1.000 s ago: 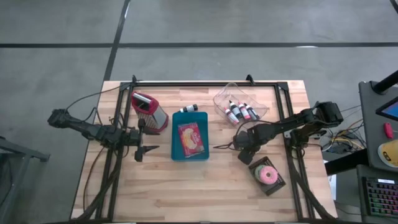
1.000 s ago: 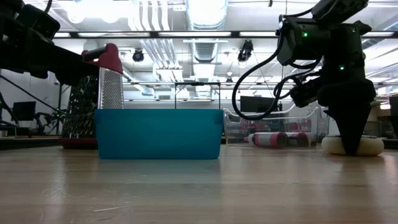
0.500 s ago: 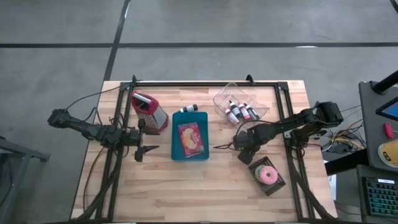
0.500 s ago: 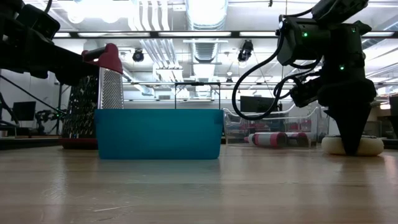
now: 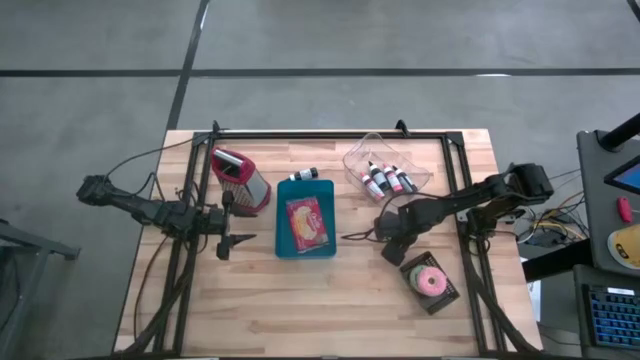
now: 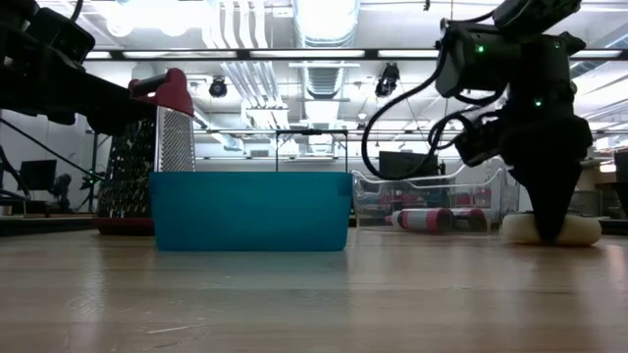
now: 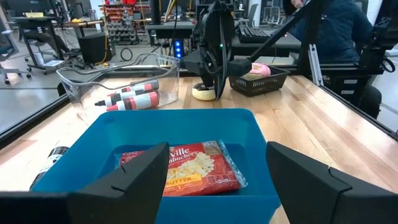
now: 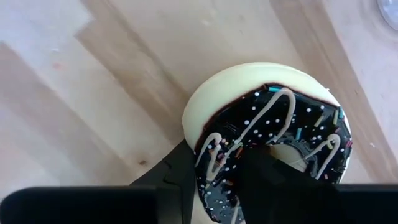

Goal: Pick & Place Food Item
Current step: Put the black donut into the black bin

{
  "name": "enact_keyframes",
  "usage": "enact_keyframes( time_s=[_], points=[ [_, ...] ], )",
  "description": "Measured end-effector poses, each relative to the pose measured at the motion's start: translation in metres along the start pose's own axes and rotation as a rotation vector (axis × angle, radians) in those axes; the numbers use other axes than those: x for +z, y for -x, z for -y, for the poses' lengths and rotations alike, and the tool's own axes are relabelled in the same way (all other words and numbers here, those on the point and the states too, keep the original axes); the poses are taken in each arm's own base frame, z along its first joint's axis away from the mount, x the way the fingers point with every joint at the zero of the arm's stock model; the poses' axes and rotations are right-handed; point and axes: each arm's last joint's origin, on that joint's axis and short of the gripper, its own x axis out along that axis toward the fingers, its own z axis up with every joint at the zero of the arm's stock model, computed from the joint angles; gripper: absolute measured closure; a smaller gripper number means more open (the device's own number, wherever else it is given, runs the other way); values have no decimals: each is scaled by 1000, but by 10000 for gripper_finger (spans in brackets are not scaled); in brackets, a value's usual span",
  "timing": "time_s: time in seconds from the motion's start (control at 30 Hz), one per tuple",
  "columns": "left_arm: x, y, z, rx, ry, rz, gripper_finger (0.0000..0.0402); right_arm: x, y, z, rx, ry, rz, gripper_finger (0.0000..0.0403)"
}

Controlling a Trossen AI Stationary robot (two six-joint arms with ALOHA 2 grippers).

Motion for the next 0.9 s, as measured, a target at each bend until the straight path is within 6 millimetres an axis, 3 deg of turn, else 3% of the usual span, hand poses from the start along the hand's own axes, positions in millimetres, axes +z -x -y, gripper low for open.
enact_keyframes(
  time_s=[0.57, 0.9],
  points=[
    [0, 0, 0, 0, 0, -3, 126, 6, 32, -7, 203, 48, 211, 333],
    [0, 0, 0, 0, 3, -4, 126, 9, 35, -11, 248, 83, 269, 333]
  ],
)
